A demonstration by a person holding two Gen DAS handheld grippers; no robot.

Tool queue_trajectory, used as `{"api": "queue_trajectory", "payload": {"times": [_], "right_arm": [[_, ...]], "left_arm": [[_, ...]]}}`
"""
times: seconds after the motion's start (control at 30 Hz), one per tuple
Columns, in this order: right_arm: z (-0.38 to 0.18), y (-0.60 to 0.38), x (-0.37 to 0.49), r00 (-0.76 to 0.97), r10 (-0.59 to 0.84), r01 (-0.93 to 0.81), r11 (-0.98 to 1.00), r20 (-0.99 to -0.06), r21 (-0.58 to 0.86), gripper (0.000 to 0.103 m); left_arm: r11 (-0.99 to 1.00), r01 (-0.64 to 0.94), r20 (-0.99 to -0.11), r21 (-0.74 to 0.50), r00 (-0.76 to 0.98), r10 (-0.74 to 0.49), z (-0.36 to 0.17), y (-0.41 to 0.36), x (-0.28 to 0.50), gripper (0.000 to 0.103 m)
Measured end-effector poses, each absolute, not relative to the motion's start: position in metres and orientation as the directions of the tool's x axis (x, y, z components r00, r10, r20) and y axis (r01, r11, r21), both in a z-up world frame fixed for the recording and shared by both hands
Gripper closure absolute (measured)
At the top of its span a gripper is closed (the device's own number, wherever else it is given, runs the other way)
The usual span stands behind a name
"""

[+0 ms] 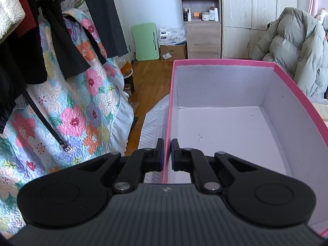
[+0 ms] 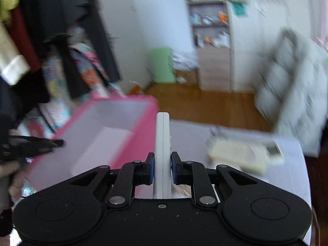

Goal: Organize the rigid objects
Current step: 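Lower the white remote into the pink box and open the right gripper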

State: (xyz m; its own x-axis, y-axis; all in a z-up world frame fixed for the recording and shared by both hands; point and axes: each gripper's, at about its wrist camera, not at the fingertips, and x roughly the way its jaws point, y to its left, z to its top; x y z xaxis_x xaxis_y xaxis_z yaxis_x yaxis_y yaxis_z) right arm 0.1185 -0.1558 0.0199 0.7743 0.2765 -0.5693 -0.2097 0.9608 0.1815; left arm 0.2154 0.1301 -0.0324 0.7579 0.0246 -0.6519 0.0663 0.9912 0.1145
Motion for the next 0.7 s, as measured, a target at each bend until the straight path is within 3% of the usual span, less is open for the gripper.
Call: {"api": "queue_trajectory", "payload": {"times": [0.13, 0.23, 0.37, 0.47, 0.57, 0.7], "right_arm": [[0.043, -0.110, 0.139, 0.747, 0.388, -0.385, 0.914, -0.539, 0.123, 0.083], [0.041, -0.070, 0.170, 0.680, 0.428, -0.481, 0.873, -0.595, 0.077, 0.083], [0.016, -0.017, 0.223, 0.589, 0.344, -0.516, 0.856, -0.731, -0.013, 0.083], [-0.004, 0.004, 0.258, 0.492, 0.320, -0.514, 0.858, -0.809, 0.027, 0.083], [-0.020, 0.019, 0.282, 0.426, 0.303, -0.497, 0.865, -0.853, 0.059, 0.083], [-0.029, 0.040, 0.282, 0.468, 0.229, -0.498, 0.866, -0.853, -0.040, 0.083]], "left_arm": [[0.990, 0.067, -0.644, 0.121, 0.765, 0.027, -0.032, 0.128, 0.214, 0.097], [0.990, 0.066, -0.636, 0.125, 0.771, 0.029, -0.033, 0.128, 0.213, 0.097], [0.990, 0.064, -0.619, 0.127, 0.785, 0.029, -0.032, 0.128, 0.211, 0.097], [0.992, 0.061, -0.613, 0.114, 0.790, 0.022, -0.032, 0.130, 0.210, 0.097], [0.993, 0.056, -0.607, 0.100, 0.795, 0.017, -0.031, 0.132, 0.210, 0.098], [0.991, 0.071, -0.597, 0.114, 0.802, 0.012, -0.032, 0.132, 0.210, 0.098]]}}
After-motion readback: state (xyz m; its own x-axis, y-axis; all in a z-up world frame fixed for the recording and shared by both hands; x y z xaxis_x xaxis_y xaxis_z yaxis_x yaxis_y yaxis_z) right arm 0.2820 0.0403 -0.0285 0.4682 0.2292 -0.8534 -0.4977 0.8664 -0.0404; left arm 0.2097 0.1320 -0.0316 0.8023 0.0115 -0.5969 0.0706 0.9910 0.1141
